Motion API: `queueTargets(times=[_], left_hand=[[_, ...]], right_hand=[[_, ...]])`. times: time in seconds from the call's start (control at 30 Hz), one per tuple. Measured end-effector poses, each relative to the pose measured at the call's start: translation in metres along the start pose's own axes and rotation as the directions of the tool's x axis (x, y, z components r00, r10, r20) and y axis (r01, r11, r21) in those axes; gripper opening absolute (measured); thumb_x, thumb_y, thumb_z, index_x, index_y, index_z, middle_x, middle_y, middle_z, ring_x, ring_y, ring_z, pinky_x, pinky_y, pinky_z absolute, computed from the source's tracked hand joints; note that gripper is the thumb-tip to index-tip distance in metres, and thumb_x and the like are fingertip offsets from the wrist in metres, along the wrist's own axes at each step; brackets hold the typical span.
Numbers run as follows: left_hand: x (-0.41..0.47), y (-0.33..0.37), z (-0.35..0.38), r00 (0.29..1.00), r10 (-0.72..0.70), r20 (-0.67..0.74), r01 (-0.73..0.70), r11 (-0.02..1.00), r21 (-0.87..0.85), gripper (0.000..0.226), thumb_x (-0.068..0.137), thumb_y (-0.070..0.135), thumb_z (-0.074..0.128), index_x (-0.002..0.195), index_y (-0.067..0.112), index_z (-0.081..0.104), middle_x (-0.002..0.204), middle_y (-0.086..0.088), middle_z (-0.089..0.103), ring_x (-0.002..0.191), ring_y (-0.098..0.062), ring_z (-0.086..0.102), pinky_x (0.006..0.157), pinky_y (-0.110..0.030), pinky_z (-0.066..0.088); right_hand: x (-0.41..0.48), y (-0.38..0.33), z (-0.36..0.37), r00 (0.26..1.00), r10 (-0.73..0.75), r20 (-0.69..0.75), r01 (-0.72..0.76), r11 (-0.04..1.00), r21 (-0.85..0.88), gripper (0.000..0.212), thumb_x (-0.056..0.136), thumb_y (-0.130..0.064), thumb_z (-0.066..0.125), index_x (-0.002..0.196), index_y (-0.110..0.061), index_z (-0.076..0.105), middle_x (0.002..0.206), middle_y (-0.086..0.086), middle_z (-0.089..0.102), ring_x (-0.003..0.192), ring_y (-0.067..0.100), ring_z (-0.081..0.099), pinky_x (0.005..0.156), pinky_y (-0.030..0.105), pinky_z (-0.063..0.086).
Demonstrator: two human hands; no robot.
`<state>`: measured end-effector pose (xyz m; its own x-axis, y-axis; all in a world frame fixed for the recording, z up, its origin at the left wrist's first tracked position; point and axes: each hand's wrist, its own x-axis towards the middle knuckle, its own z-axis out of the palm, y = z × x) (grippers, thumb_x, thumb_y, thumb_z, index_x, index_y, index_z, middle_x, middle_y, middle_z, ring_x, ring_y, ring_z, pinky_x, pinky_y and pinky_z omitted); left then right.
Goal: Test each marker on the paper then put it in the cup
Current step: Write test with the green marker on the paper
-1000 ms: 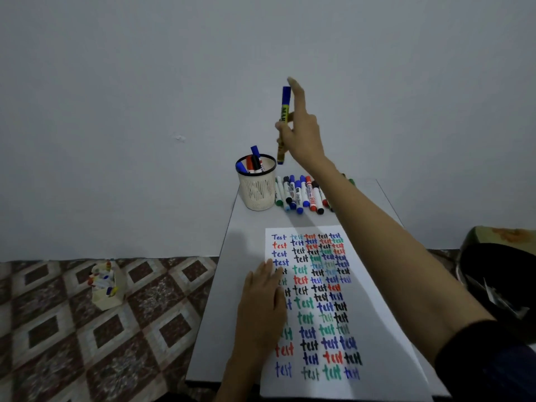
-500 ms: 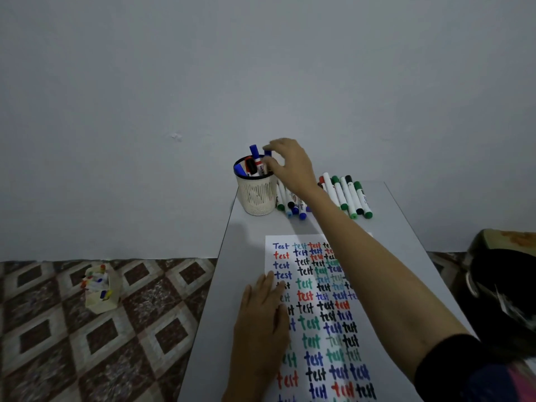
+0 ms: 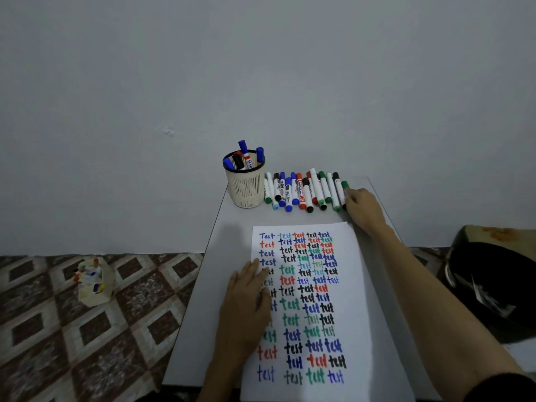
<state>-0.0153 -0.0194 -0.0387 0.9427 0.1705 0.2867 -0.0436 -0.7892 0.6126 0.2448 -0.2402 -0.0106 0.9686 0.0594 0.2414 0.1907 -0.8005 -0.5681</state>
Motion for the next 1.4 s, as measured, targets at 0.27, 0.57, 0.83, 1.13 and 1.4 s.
queueTargets(times=[0.27, 0.57, 0.83, 1.13, 1.4], left_hand=[[-0.002, 0.008, -0.006, 1.000, -0.006, 0.000, 0.006, 1.000, 0.001, 0.040, 0.099, 0.021, 0.041, 0.139, 0.022, 0.041, 0.151, 0.006, 0.027, 0.133, 0.001, 0.011, 0.110, -0.020, 0.000], [-0.007, 0.012, -0.008, 0.999, -0.036, 0.000, 0.036, 0.998, -0.054, 0.042, 0.098, 0.027, 0.044, 0.140, 0.019, 0.040, 0.150, 0.001, 0.031, 0.140, -0.011, 0.019, 0.115, -0.030, 0.011], [-0.016, 0.026, -0.013, 0.970, 0.243, 0.019, -0.242, 0.969, -0.050, 0.068, 0.086, 0.056, 0.052, 0.144, 0.028, 0.028, 0.134, 0.009, 0.044, 0.120, -0.006, 0.044, 0.098, -0.028, 0.039], [-0.025, 0.021, -0.011, 0.915, 0.403, 0.001, -0.403, 0.915, -0.006, 0.040, 0.096, 0.045, 0.035, 0.123, 0.021, 0.050, 0.101, 0.005, 0.064, 0.079, -0.003, 0.058, 0.068, -0.025, 0.053], [-0.025, 0.018, -0.011, 0.923, 0.353, 0.153, -0.320, 0.926, -0.201, 0.020, 0.096, 0.047, 0.031, 0.110, 0.036, 0.040, 0.083, 0.001, 0.066, 0.068, -0.011, 0.065, 0.057, -0.035, 0.054]], right_hand=[[-0.039, 0.013, -0.009, 0.984, -0.106, -0.144, 0.091, 0.990, -0.109, 0.034, 0.086, -0.014, 0.062, 0.119, -0.005, 0.066, 0.092, 0.018, 0.062, 0.082, 0.029, 0.054, 0.071, 0.034, 0.044], [-0.125, -0.034, -0.048, 0.914, 0.320, -0.250, -0.011, 0.635, 0.772, 0.017, 0.083, -0.001, 0.070, 0.098, -0.006, 0.065, 0.098, 0.010, 0.067, 0.069, 0.017, 0.064, 0.056, 0.013, 0.052], [-0.211, -0.072, -0.055, 0.968, -0.073, 0.240, -0.168, 0.519, 0.838, 0.019, 0.073, 0.000, 0.076, 0.090, 0.006, 0.069, 0.077, 0.016, 0.070, 0.058, 0.018, 0.061, 0.056, 0.020, 0.053], [-0.241, -0.096, -0.038, 0.972, -0.123, 0.199, -0.137, 0.389, 0.911, 0.017, 0.085, -0.010, 0.070, 0.092, 0.005, 0.065, 0.074, 0.018, 0.069, 0.054, 0.021, 0.058, 0.052, 0.027, 0.051], [-0.242, -0.104, -0.031, 0.968, -0.151, 0.203, -0.136, 0.366, 0.921, 0.018, 0.090, -0.011, 0.064, 0.091, 0.005, 0.057, 0.063, 0.017, 0.062, 0.048, 0.019, 0.054, 0.045, 0.024, 0.044]])
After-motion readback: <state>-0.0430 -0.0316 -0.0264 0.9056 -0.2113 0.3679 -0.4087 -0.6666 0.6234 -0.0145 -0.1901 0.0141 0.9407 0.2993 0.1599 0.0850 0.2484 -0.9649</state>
